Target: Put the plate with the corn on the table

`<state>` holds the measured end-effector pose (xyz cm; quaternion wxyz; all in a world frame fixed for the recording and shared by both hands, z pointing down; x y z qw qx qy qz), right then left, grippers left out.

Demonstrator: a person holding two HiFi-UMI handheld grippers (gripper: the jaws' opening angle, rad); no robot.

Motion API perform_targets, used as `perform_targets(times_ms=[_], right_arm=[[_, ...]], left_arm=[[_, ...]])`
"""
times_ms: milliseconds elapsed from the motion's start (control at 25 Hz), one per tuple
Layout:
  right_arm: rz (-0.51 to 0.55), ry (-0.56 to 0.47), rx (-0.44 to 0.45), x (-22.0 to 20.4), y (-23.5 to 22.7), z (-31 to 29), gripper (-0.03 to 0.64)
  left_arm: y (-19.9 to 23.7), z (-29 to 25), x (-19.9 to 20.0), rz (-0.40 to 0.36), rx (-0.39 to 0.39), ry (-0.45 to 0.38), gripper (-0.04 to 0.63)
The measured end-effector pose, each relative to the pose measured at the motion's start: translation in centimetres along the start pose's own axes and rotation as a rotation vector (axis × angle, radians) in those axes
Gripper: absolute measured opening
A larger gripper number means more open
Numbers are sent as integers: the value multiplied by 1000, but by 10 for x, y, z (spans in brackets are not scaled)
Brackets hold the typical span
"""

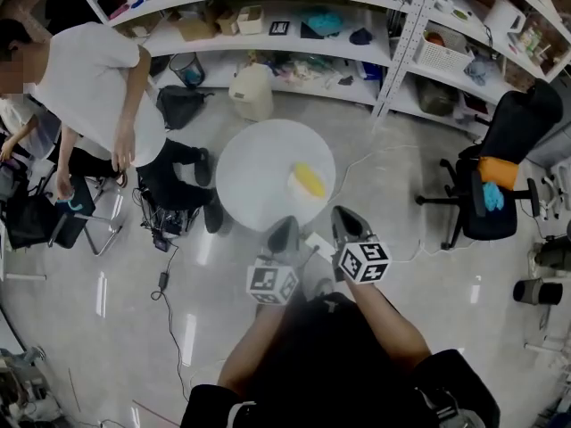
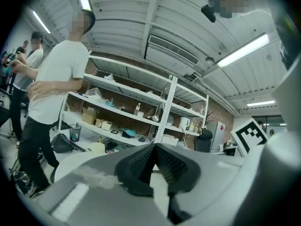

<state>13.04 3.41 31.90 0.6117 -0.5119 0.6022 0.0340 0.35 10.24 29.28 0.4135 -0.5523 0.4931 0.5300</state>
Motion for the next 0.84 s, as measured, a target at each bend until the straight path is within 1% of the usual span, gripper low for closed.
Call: perform_targets(times_ms=[400,840], right_arm=[[26,-22,30,0,15,3,8],[31,-41,34,0,16,11,8]], left_arm=[[0,7,-2,2,13,0,6],[-4,11,-1,-3,19,-16,6]])
Point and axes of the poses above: the fingertips, and each gripper's own axes: z backward along the fingers, y to its left, x out of its top, the point moved 3 cm from there along z, backward along the fingers, and after that the axes turned 13 degrees about -z, right-handed, at the moved point
